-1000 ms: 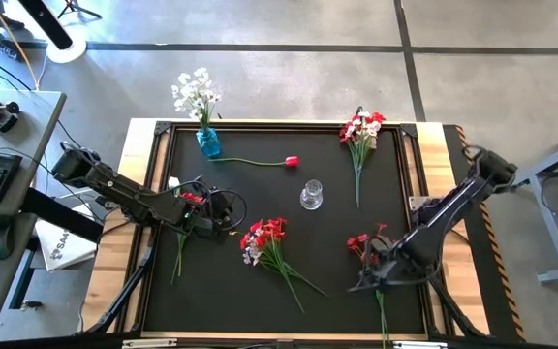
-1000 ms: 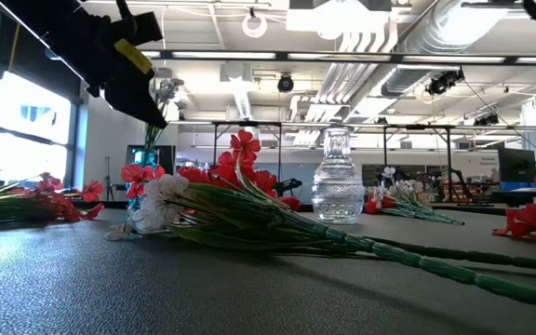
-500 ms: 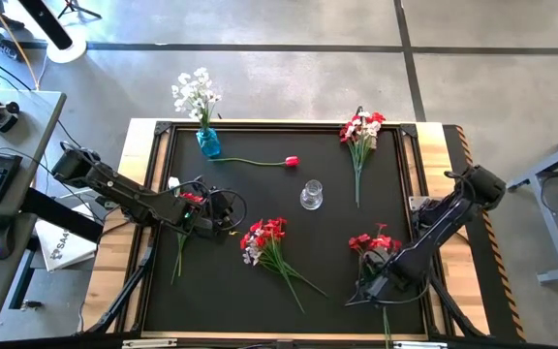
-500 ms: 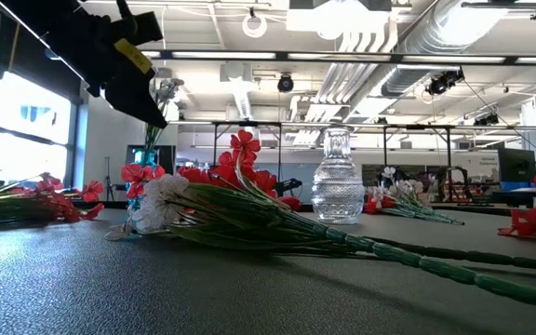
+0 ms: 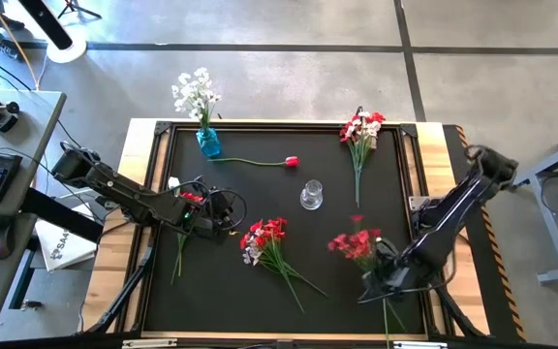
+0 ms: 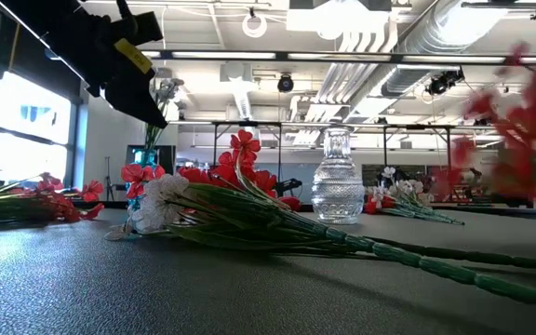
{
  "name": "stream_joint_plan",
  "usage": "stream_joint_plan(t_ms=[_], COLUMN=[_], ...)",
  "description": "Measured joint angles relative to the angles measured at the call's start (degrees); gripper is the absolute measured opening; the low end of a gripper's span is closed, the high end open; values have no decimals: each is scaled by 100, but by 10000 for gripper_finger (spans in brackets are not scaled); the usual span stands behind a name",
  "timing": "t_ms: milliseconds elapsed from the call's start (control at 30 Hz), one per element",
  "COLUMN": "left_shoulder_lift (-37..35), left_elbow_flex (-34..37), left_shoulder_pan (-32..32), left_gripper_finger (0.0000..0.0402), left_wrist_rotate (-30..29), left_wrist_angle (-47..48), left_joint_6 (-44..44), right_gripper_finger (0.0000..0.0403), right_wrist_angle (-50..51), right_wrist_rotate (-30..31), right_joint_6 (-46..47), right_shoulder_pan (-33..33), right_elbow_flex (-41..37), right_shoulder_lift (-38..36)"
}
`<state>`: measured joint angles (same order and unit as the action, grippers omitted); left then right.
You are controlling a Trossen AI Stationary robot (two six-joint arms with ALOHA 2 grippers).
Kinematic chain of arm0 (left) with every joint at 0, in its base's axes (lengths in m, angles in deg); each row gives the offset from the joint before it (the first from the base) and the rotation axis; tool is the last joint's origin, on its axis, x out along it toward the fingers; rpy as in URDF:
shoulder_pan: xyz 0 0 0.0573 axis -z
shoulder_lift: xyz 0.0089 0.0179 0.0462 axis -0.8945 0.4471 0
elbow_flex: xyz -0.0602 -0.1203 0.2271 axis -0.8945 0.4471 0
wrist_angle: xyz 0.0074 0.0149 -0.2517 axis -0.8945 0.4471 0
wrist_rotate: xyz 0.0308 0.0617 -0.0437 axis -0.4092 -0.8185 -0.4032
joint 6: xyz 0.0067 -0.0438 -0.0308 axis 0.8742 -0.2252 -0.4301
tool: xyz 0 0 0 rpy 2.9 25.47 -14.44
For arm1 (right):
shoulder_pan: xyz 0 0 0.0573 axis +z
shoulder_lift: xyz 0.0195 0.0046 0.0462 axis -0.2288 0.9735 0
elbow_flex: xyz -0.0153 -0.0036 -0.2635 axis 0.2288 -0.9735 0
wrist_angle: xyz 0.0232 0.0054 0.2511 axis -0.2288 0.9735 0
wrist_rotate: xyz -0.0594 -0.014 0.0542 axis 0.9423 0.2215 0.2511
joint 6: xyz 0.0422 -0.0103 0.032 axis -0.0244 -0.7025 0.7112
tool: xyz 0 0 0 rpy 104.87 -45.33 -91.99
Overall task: Sort flowers into vase by color
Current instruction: Put the bottom right red flowers into the transparent vase
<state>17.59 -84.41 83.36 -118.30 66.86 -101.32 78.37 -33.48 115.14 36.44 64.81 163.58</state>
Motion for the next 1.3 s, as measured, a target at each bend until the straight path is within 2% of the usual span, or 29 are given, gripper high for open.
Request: stream_joint_plan(t_ms=[67, 167, 267, 300, 333, 400, 500, 567, 633, 733, 867, 1033, 1200, 1300], left_shoulder_lift=[0, 0, 0, 0, 0, 0, 0, 0, 0, 0, 0, 0, 0, 0], left_elbow_flex=[0, 0, 0, 0, 0, 0, 0, 0, 0, 0, 0, 0, 0, 0], left_shoulder_pan=[0, 0, 0, 1, 3, 10, 43, 52, 71, 90, 92, 92, 92, 92], left_gripper_finger=[103, 103, 103, 103, 103, 103, 103, 103, 103, 103, 103, 103, 103, 103], left_wrist_rotate=[0, 4, 23, 26, 26, 31, 30, 29, 28, 28, 28, 63, 83, 83], left_wrist_angle=[1, 0, -28, -36, -37, -37, -77, -166, -183, -188, -189, -192, -195, -217], left_joint_6=[-51, -112, -146, -146, -148, -148, -142, -98, -97, -96, -86, -85, -158, -190], right_gripper_finger=[5, 8, 3, 3, 3, 2, 1, 1, 1, 1, 0, 0, 0, 0], right_wrist_angle=[-219, -829, -1941, -2671, -3473, -5257, -8154, -9741, -10876, -12027, -12613, -12564, -12418, -11999], right_wrist_rotate=[848, 2515, 4351, 4845, 5078, 4933, 4129, 3539, 3257, 3273, 3281, 3635, 4350, 4408], right_joint_6=[-553, -1872, -3831, -4724, -5658, -7304, -9404, -10562, -11447, -12543, -13297, -13214, -13272, -13112], right_shoulder_pan=[5, -3, -6, -6, -17, -130, -415, -661, -926, -1395, -2107, -2873, -3062, -3040], right_elbow_flex=[0, 0, -36, -113, -231, -589, -1283, -1723, -2101, -2503, -2699, -2699, -2699, -2699], right_shoulder_lift=[-176, -340, -348, -323, -310, -294, -281, -273, -269, -269, -269, -269, -415, -563])
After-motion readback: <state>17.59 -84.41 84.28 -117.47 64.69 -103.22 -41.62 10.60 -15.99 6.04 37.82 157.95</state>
